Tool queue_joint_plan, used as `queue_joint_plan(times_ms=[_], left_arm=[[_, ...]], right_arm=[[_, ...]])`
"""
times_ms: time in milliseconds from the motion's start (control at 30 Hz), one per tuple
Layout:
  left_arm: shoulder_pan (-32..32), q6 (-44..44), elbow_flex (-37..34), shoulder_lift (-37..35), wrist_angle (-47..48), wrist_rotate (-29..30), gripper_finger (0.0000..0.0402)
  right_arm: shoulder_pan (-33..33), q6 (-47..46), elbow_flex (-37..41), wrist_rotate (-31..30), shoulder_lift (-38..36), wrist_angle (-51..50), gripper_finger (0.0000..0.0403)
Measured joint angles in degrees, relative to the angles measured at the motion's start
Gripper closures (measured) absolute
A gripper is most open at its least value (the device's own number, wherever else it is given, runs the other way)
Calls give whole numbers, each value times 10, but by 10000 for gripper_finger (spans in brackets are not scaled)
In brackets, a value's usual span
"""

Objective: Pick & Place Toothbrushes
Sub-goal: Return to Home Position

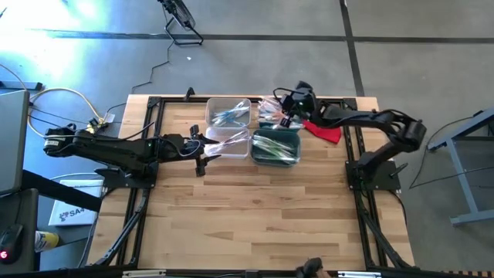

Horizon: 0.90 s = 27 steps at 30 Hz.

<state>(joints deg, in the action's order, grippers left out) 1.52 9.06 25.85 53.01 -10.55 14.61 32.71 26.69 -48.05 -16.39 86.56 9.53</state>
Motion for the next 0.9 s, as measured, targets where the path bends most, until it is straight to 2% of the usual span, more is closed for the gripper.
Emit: queue_joint_plan(times_ms=[133,300,433,733,900], left_arm=[[0,1,0,0,1,2,176],[0,-4,0,0,2,2,176],[0,-5,0,0,0,2,176],[0,-5,0,0,-4,-3,176],[0,-8,0,0,2,-16,176]], right_arm=[[-31,-57,0,9,-55,-24,298],[-82,-162,0,41,-127,-86,313],[-122,-213,0,74,-169,-105,330],[-184,-281,0,125,-180,-108,391],[-224,-337,0,125,-180,-108,398]])
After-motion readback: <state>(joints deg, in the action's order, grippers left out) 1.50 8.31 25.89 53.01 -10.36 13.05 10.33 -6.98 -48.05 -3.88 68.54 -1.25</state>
